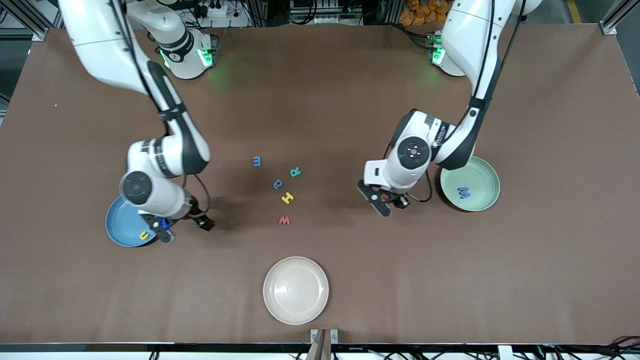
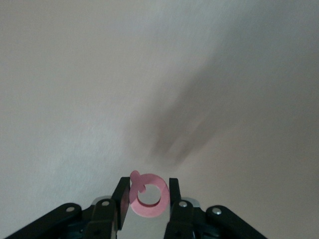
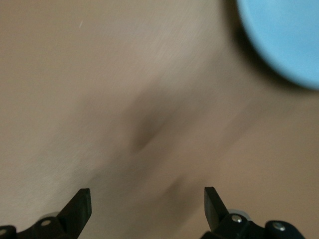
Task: Sort upper and lower case letters into plates
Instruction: 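Place the pink Q on the green plate while the right gripper reaches letters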
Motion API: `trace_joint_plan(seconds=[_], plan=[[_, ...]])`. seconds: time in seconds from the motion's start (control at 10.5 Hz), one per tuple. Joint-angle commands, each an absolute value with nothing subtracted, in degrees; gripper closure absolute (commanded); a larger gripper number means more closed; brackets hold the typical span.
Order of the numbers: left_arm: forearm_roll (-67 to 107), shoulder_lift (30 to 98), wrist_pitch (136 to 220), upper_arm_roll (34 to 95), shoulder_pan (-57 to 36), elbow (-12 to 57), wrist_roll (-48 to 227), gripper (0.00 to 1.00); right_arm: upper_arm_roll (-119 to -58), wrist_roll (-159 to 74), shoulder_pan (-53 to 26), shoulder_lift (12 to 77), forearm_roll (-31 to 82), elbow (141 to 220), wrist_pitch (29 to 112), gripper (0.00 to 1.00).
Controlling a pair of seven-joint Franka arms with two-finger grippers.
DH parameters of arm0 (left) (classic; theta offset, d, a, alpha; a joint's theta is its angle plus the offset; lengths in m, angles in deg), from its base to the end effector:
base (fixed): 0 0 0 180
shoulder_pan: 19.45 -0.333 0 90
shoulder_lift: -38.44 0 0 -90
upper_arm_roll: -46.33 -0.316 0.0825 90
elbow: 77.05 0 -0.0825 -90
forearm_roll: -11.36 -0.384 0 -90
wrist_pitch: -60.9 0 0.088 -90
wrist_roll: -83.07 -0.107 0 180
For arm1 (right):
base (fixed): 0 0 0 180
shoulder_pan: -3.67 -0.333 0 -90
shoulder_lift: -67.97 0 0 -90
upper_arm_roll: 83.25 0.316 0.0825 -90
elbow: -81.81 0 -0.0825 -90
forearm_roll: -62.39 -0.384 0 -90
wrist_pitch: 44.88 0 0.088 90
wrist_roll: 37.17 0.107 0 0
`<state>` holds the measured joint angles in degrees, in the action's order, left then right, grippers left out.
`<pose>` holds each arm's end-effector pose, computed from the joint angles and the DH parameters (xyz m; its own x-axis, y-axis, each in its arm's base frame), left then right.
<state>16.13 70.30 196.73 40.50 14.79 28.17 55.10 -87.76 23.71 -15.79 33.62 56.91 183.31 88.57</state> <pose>0.5647 -0.3111 0.2256 0.5909 -0.8066 -0.0143 -0.8066 -0.5910 0.0113 0.6331 0.1748 0.2197 0.6546 -0.7550 -0.0389 -0.7547 -0.6556 0.0238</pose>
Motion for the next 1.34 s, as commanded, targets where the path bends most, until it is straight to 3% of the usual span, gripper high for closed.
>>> trace_joint_plan(seconds=[0.0, 0.48, 0.67, 0.96, 1.05, 1.15, 1.24], plan=[[17.2, 63.2, 197.9, 40.5, 11.0, 35.9, 47.9, 0.80, -88.2, 33.7, -20.3, 30.5, 56.3, 182.9, 93.3, 0.00], [19.6, 58.5, 200.0, 38.9, 5.2, 46.6, 39.6, 0.80, -88.0, 34.7, -28.2, 30.8, 51.6, 183.1, 93.3, 0.00], [23.7, 57.6, 199.9, 35.1, 4.7, 48.5, 30.0, 0.80, -88.0, 34.7, -31.3, 31.2, 51.6, 184.0, 93.4, 0.00], [25.2, 55.9, 199.9, 34.0, 4.5, 51.8, 29.3, 0.80, -88.1, 33.9, -34.7, 35.8, 51.8, 193.8, 98.9, 0.00], [25.6, 55.9, 199.9, 33.6, 4.5, 52.2, 29.2, 0.73, -88.1, 33.8, -35.2, 36.8, 51.8, 195.2, 99.3, 0.00], [27.3, 56.1, 199.9, 33.4, 4.5, 52.2, 29.3, 0.01, -88.1, 33.8, -35.5, 37.2, 51.8, 195.4, 99.2, 0.00], [29.9, 56.4, 199.5, 33.4, 4.5, 52.2, 29.3, 0.00, -88.1, 33.9, -35.9, 37.4, 51.8, 195.4, 99.0, 0.00]])
